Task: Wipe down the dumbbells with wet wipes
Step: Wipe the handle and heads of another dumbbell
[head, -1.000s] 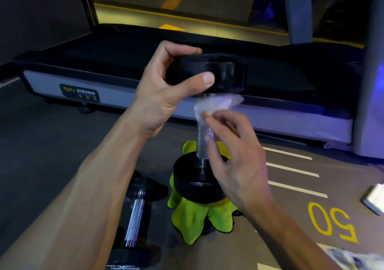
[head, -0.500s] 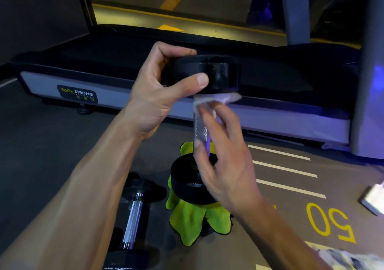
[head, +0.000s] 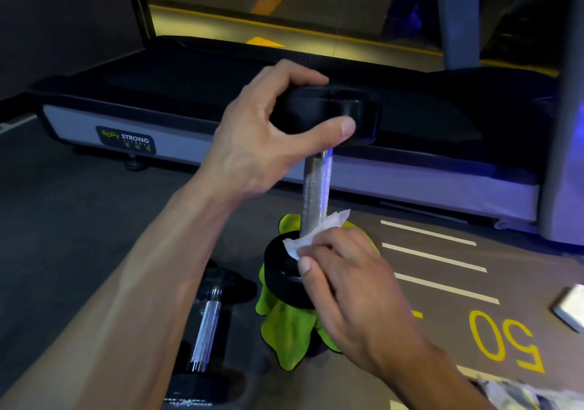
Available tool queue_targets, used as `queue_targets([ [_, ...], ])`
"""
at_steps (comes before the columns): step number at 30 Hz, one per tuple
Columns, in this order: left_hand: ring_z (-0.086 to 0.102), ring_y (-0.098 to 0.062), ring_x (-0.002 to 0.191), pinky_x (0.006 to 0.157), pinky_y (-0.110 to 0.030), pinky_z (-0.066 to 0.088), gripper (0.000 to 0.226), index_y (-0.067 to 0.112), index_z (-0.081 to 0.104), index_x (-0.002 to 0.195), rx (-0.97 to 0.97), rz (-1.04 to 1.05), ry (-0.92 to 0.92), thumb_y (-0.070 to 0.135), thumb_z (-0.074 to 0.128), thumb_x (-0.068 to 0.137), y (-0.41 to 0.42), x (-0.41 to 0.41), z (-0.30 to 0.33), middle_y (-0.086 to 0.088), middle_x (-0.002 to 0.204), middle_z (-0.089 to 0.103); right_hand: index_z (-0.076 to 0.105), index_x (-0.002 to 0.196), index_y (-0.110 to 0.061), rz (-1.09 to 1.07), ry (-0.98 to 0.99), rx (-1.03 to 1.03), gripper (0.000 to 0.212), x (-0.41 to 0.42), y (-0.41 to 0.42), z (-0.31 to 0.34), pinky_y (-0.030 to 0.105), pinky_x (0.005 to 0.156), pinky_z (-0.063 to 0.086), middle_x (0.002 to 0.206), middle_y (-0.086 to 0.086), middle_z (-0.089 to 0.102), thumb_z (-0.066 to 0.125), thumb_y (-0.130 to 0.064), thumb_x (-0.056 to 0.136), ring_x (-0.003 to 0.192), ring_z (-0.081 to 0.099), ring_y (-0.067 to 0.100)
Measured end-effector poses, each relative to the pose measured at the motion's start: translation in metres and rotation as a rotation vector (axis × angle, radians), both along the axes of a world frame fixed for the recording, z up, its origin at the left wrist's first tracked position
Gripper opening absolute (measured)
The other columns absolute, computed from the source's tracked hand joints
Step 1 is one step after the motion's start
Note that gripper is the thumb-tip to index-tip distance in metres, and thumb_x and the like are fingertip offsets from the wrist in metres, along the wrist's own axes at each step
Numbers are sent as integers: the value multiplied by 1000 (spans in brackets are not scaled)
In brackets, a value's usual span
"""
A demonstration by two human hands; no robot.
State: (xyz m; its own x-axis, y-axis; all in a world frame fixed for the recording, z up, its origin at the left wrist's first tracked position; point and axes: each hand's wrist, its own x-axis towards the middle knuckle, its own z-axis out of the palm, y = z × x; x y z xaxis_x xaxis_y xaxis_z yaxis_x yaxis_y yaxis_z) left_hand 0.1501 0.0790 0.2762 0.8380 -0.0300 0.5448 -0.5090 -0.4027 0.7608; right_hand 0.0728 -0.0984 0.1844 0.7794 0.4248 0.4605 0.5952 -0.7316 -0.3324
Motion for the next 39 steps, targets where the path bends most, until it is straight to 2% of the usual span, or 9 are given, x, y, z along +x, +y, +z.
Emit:
queue_targets([
  [3, 67, -15, 110, 100, -44, 55, 53, 33, 67, 118, -32, -2, 19, 59, 81, 75, 1, 1, -1, 4, 115, 71, 72, 107, -18, -8, -51, -82, 36, -4, 6, -4, 33, 88, 47, 102, -4, 58, 40, -35, 104, 100, 55, 19],
  [9, 71, -17, 107, 101, -50, 56, 55, 25, 70, 120, -101, -21, 41, 50, 86, 74, 7, 1, -1, 3, 113, 74, 65, 88, -21, 8, 159, 228, 33, 23, -19, -7, 34, 87, 42, 94, -9, 61, 38, -27, 104, 96, 55, 14],
  [12, 70, -11, 100, 101, -48, 58, 52, 25, 69, 120, -155, -83, 69, 44, 85, 75, 12, 4, -4, 13, 102, 74, 65, 86, -23, 8, 207, 291, 33, 25, -15, -8, 34, 89, 43, 93, -12, 61, 37, -28, 104, 98, 56, 11],
  [16, 67, -1, 98, 91, -30, 57, 48, 26, 67, 121, -179, -145, 81, 40, 82, 77, 16, 8, -5, 21, 100, 72, 71, 117, -19, 120, 191, 338, 38, 6, -3, -6, 20, 100, 40, 117, -14, 61, 37, -31, 106, 119, 57, 11],
  [22, 68, -3, 104, 93, -28, 56, 48, 27, 68, 122, -199, -163, 70, 40, 82, 78, 17, 8, -8, 15, 107, 73, 55, 145, -10, 102, 106, 403, 43, 13, -3, -5, 12, 110, 31, 143, -6, 44, 53, -23, 104, 139, 43, 6],
  [25, 67, -4, 103, 90, -24, 54, 48, 26, 68, 121, -228, -157, 68, 40, 81, 77, 19, 8, -9, 14, 108, 72, 64, 136, -10, 50, -1, 341, 42, 7, -3, -23, 10, 108, 34, 136, -2, 55, 61, -27, 98, 131, 47, -5],
  [31, 67, -5, 104, 92, -27, 55, 49, 24, 67, 122, -232, -155, 54, 40, 80, 78, 18, 6, -9, 13, 109, 71, 78, 105, -10, -27, -74, 506, 16, 39, 4, 8, 19, 93, 52, 110, -2, 69, 74, -3, 92, 105, 66, 3],
  [35, 67, -3, 106, 92, -24, 54, 49, 25, 66, 123, -210, -169, 54, 40, 80, 79, 15, 5, -7, 16, 110, 72, 73, 114, -8, -37, -146, 678, 18, 53, 18, 29, 32, 94, 56, 117, -6, 68, 67, -3, 97, 112, 66, 10],
  [39, 68, -5, 105, 93, -26, 55, 47, 25, 67, 122, -228, -174, 48, 38, 81, 79, 14, 4, -8, 13, 110, 72, 59, 141, -13, -94, 13, 560, 42, 23, 17, -12, 24, 113, 43, 144, -16, 55, 64, -16, 99, 134, 49, -9],
])
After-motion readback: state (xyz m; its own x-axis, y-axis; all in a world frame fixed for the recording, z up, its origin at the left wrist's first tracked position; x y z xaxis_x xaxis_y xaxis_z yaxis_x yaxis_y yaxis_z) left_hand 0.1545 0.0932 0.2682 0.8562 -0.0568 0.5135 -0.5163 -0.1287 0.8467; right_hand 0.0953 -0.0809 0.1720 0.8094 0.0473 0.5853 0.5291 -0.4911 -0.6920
